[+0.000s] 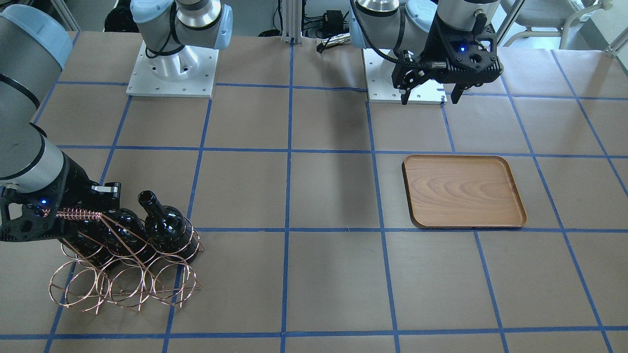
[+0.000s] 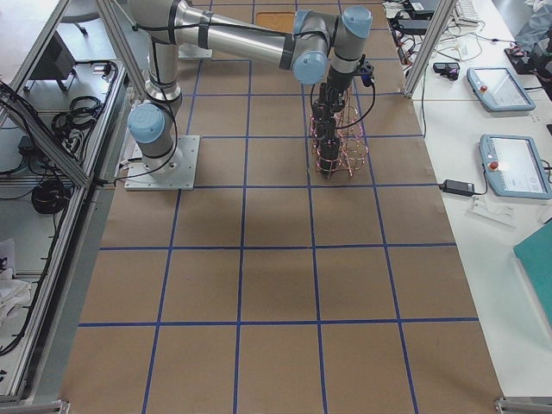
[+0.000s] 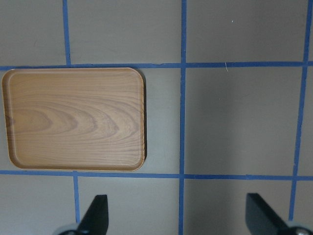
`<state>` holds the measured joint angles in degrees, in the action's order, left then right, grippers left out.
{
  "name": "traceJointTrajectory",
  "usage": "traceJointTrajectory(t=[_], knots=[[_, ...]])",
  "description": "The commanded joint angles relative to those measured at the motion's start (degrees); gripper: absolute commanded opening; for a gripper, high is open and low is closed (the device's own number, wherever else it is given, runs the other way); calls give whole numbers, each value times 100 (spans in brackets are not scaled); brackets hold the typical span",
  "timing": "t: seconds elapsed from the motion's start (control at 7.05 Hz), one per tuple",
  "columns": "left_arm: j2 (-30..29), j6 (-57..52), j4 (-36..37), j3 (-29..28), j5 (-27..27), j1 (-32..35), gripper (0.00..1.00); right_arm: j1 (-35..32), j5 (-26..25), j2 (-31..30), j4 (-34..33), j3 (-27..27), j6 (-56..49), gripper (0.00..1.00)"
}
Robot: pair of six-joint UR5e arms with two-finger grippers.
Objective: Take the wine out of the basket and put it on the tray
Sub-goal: 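Close the right gripper on the middle wine bottle's neck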
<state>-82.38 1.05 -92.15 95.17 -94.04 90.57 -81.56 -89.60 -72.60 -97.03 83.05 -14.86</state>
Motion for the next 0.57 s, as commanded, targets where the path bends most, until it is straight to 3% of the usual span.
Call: traceJointTrajectory(t=[0.0,0.14,0.43], knots=[[-6,0,21,-8,-1,-4,100,0,-5,0,27,1,-26,41],[-6,0,13,-8,-9,-4,100,0,4,9,27,1,-52,41],[-6,0,13,-8,-9,5,100,-9,-22,0,70,1,-70,28]])
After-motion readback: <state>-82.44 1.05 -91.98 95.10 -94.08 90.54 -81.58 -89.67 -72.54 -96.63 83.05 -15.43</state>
